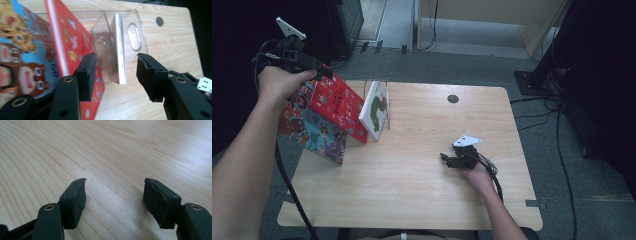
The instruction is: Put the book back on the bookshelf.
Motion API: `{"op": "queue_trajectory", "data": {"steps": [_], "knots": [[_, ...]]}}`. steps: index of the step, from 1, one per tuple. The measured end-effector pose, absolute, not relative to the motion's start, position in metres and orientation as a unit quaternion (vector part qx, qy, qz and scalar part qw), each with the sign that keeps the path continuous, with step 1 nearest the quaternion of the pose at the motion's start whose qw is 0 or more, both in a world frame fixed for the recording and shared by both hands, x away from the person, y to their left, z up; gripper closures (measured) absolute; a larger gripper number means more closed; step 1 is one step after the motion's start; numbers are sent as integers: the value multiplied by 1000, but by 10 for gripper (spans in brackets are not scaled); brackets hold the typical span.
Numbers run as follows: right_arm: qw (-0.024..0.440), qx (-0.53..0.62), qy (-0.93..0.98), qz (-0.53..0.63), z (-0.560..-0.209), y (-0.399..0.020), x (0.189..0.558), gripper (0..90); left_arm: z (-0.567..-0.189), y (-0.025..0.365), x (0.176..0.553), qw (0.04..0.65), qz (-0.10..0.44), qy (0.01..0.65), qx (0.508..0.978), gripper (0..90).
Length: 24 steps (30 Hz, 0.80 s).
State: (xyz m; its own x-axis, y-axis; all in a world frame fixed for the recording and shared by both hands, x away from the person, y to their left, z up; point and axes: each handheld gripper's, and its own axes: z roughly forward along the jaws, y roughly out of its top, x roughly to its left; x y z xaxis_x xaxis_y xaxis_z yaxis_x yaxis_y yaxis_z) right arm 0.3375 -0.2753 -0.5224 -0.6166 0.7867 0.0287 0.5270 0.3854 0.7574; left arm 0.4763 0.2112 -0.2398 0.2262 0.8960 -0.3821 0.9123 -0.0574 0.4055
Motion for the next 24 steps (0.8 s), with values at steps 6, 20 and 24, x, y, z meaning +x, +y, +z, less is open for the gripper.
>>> {"op": "queue_trajectory", "data": {"steps": [6, 20, 24], "knots": [[169, 400, 817, 380, -522, -275, 338, 327, -250, 196, 463, 308, -9, 606, 734, 484], [168, 400, 817, 379, -522, -275, 337, 321, -286, 158, 433, 349, -20, 561, 750, 476], [168, 400, 817, 379, -522, -275, 337, 316, -296, 147, 424, 356, -22, 548, 757, 473]]}}
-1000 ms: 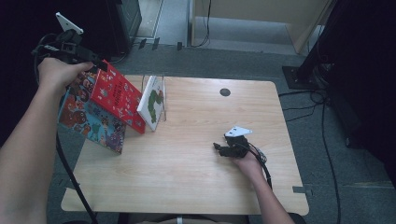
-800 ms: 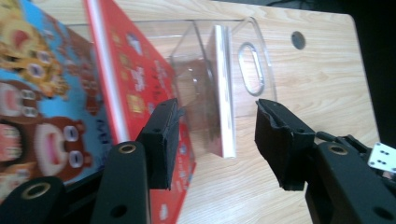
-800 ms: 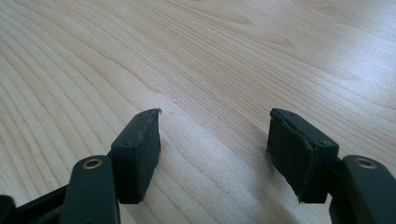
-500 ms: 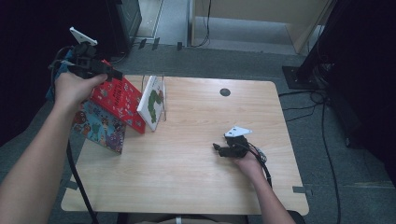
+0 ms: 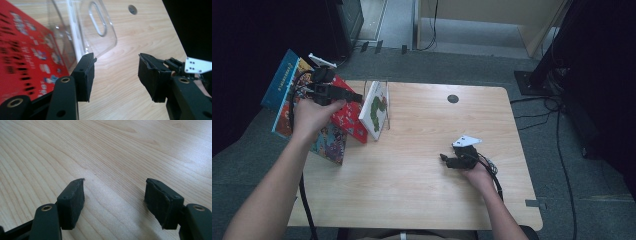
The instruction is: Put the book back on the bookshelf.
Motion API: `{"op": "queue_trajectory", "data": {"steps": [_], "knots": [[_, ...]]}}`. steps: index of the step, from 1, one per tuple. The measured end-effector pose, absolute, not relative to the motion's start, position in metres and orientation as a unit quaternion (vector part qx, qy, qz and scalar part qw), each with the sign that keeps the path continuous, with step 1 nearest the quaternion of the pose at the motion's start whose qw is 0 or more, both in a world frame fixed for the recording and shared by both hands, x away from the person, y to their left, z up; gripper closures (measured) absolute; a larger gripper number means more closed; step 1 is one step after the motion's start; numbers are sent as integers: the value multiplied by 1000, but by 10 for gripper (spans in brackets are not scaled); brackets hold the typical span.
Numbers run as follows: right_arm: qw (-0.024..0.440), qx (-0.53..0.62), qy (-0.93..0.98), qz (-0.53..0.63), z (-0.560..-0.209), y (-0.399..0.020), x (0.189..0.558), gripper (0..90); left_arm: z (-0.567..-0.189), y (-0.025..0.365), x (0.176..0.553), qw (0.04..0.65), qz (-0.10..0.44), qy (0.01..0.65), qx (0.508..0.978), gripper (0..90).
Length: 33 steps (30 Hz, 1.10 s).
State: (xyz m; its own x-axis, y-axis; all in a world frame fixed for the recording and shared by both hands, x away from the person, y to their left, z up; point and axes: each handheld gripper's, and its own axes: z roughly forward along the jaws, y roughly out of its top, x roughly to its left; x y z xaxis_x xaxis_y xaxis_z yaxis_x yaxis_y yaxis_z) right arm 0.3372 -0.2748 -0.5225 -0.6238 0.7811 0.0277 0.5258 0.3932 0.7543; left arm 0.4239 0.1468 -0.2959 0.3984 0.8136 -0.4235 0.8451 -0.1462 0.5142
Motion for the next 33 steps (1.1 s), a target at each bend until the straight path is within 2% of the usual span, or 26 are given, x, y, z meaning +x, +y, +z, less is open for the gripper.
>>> {"op": "queue_trajectory", "data": {"steps": [6, 9, 19, 24, 33], "knots": [[169, 399, 818, 379, -523, -275, 337, 314, -318, 134, 411, 364, -35, 538, 760, 471], [169, 400, 817, 380, -523, -275, 337, 310, -330, 126, 403, 361, -19, 526, 770, 473], [170, 399, 817, 380, -523, -274, 336, 306, -370, 101, 376, 360, -14, 491, 793, 460], [168, 399, 817, 380, -523, -274, 336, 303, -391, 95, 370, 365, -20, 485, 795, 455], [168, 400, 818, 378, -523, -274, 335, 298, -418, 83, 351, 365, 3, 465, 806, 444]]}}
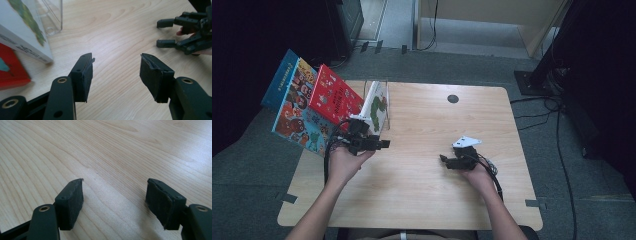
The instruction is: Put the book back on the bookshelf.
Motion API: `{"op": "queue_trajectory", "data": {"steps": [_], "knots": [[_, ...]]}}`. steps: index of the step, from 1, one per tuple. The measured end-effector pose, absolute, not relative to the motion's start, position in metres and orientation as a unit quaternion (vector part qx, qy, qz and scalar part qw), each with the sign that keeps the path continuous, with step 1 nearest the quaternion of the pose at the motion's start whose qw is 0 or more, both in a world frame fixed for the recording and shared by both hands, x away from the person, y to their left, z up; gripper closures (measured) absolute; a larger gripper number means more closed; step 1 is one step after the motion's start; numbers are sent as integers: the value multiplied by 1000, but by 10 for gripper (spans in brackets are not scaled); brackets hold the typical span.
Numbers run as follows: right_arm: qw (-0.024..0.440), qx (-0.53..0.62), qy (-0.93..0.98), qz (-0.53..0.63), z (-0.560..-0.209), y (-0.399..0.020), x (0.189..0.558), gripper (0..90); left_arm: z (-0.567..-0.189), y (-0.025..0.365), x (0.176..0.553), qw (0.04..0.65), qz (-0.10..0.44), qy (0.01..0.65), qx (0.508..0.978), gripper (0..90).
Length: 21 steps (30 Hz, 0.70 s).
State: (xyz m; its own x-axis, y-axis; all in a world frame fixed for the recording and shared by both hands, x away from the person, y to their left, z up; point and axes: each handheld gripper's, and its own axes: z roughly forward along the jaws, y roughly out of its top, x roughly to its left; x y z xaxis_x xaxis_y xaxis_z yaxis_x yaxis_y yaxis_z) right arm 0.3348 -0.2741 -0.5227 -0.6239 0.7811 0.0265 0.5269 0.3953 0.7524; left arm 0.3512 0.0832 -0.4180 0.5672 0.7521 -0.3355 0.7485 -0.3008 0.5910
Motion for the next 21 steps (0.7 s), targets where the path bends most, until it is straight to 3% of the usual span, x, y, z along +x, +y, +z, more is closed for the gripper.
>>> {"op": "queue_trajectory", "data": {"steps": [12, 21], "knots": [[169, 401, 817, 378, -523, -274, 332, 290, -466, 74, 335, 377, -10, 449, 810, 433], [167, 400, 820, 375, -523, -270, 328, 244, -479, 74, 339, 351, -7, 435, 829, 416]]}}
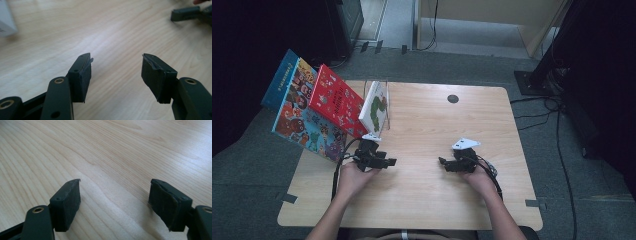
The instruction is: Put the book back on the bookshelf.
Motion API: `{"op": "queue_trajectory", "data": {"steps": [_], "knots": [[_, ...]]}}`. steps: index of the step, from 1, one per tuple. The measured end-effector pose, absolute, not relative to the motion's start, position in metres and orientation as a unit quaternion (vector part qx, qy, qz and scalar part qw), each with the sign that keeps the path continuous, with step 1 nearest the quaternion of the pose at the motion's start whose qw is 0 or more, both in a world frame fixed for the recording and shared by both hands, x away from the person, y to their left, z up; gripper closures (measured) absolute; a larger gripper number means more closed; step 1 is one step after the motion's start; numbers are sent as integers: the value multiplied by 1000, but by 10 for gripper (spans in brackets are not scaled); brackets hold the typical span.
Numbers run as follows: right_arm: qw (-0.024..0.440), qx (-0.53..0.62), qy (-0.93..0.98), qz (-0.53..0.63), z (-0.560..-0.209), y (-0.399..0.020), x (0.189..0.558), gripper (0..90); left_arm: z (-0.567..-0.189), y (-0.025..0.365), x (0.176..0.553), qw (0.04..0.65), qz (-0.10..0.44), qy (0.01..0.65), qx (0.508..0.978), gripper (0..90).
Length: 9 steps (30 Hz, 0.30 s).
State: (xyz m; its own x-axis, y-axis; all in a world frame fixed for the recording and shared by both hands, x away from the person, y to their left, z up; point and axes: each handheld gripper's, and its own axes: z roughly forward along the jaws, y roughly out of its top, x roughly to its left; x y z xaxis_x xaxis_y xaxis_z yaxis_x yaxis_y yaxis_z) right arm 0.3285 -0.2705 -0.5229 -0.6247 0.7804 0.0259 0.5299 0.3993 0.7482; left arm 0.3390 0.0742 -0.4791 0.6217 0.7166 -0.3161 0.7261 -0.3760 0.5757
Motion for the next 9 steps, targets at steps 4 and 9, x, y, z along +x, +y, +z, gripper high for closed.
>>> {"op": "queue_trajectory", "data": {"steps": [4, 9], "knots": [[168, 397, 820, 376, -523, -269, 327, 233, -482, 78, 344, 353, -18, 445, 823, 408], [165, 395, 822, 375, -523, -269, 323, 214, -486, 75, 347, 351, -27, 442, 825, 404]]}}
